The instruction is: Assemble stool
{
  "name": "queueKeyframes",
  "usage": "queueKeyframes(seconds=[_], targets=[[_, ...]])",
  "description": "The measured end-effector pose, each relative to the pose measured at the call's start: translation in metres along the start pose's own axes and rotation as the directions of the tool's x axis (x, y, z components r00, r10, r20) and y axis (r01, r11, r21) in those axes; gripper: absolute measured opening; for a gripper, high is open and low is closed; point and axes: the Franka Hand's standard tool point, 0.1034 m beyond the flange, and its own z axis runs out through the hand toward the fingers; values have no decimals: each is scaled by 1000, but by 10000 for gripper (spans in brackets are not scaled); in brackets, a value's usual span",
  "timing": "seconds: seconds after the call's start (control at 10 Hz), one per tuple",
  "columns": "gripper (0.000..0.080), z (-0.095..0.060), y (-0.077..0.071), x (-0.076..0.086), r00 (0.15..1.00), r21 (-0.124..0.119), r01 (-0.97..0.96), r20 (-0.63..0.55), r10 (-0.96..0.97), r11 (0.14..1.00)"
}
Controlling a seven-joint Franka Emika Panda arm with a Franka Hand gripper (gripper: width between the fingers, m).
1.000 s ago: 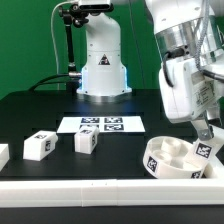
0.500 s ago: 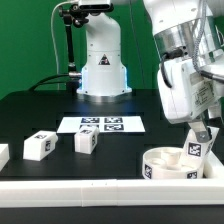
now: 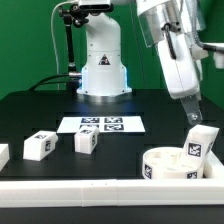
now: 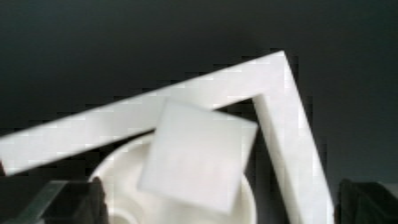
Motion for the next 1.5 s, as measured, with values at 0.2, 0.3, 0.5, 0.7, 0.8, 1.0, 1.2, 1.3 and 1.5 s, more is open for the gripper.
queueKeyframes(seconds=[0.2, 0.3, 0.5, 0.7, 0.8, 1.0, 1.2, 1.3, 1.5], targets=[[649, 2, 2, -2, 1000, -3, 2, 0, -2, 1000], [649, 2, 2, -2, 1000, -3, 3, -1, -3, 1000], [649, 2, 2, -2, 1000, -4, 3, -1, -3, 1000], [649, 4, 6, 6, 988, -26, 151, -4, -151, 988], [649, 0, 4, 20, 966, -34, 257, -5, -257, 966], [649, -13, -3, 46, 938, -25, 347, -20, -347, 938], [649, -11, -2, 44, 924, -28, 381, -18, -382, 924], [649, -11, -2, 45, 896, -29, 442, -17, -443, 896], [649, -10, -1, 46, 809, -36, 587, -11, -588, 809]])
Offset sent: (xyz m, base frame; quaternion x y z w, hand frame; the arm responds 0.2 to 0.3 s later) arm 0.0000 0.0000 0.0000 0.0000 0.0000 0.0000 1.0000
